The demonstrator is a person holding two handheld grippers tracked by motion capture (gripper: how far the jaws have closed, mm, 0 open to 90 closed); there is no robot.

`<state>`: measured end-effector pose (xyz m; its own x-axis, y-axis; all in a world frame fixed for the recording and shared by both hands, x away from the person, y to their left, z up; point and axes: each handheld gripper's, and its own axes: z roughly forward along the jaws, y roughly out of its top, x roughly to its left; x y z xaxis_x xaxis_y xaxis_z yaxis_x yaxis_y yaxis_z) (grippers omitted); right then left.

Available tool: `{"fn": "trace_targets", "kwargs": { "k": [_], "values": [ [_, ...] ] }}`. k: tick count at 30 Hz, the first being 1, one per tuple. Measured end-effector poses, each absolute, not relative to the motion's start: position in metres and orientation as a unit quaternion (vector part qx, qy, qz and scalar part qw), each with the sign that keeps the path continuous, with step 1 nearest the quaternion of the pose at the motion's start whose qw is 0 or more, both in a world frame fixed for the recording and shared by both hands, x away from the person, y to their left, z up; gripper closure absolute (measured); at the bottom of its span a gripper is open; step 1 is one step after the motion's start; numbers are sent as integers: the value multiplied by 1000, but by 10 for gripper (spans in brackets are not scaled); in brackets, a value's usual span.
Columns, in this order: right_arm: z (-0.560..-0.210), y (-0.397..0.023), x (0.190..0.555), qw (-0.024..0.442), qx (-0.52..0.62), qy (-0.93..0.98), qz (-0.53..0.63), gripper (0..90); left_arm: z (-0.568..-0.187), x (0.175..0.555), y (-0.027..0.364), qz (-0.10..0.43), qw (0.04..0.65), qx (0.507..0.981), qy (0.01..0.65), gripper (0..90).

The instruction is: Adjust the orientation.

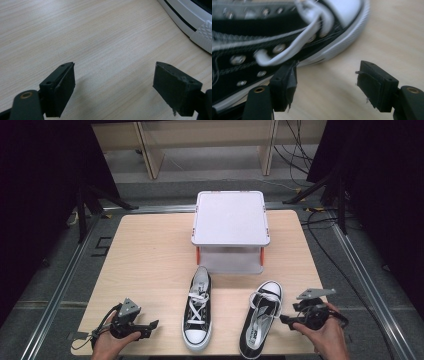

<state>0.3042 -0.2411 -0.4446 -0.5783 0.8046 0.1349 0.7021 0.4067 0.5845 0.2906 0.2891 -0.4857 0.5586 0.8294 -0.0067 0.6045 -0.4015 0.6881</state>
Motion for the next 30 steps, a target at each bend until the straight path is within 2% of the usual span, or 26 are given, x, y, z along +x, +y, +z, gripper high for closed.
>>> {"fn": "trace_targets", "kwargs": {
  "k": [3, 6, 9, 13, 15, 26, 28, 29, 30],
  "values": [
    [-450, -230, 305, 86, 441, 841, 301, 316, -485, 291, 289, 171, 326, 823, 433, 174],
    [-450, -226, 308, 87, 451, 843, 281, 268, -485, 291, 290, 172, 327, 823, 431, 174],
    [-453, -225, 314, 108, 442, 844, 284, 280, -485, 291, 289, 171, 326, 826, 427, 174],
    [-453, -215, 327, 105, 456, 836, 286, 289, -485, 291, 289, 166, 323, 825, 433, 174],
    [-453, -213, 337, 120, 436, 845, 284, 289, -484, 291, 290, 163, 321, 829, 428, 174],
    [-453, -203, 363, 125, 421, 853, 283, 273, -483, 291, 290, 164, 324, 829, 426, 174],
    [-454, -203, 365, 122, 425, 850, 286, 281, -484, 291, 290, 165, 324, 829, 426, 174],
    [-452, -204, 365, 116, 426, 848, 295, 347, -483, 290, 290, 163, 323, 829, 426, 174],
    [-450, -206, 364, 112, 432, 844, 297, 359, -484, 291, 289, 171, 328, 823, 431, 174]
  ]
}}
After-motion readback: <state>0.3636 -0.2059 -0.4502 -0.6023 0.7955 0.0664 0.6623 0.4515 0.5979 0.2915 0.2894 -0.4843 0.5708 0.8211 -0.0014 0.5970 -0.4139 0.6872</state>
